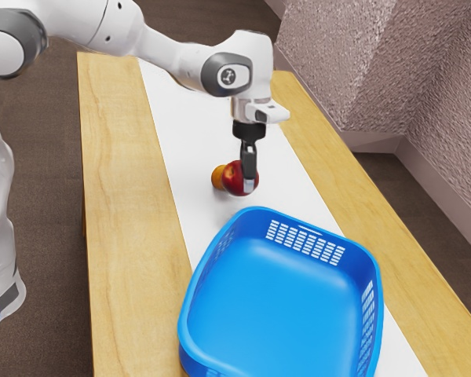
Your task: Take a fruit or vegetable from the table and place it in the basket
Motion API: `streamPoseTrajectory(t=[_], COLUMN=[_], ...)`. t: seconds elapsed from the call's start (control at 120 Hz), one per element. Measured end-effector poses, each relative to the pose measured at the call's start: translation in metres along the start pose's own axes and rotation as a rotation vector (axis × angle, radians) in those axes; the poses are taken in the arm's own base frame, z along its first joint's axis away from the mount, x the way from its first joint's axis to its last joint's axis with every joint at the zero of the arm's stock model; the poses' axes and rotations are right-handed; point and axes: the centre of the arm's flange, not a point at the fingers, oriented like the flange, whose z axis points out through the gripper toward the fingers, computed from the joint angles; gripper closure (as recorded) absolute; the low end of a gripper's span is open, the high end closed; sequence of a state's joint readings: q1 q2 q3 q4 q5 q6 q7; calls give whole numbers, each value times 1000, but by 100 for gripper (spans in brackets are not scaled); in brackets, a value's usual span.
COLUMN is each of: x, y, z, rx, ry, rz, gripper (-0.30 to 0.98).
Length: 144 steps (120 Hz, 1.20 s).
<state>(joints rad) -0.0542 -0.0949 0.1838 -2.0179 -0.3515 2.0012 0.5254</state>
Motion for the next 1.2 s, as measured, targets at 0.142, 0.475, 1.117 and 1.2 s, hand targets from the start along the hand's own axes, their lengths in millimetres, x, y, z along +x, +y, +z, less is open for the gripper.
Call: streamPoseTrajectory(t=[0.142,0.475,1.117,1.2], x=[12,57,74,69], y=[0,118,340,359], z=[-39,-44,26,28], rx=[31,1,-115,-125], ry=[73,105,58,55], rz=[14,238,561,588], gripper=[28,28,30,29])
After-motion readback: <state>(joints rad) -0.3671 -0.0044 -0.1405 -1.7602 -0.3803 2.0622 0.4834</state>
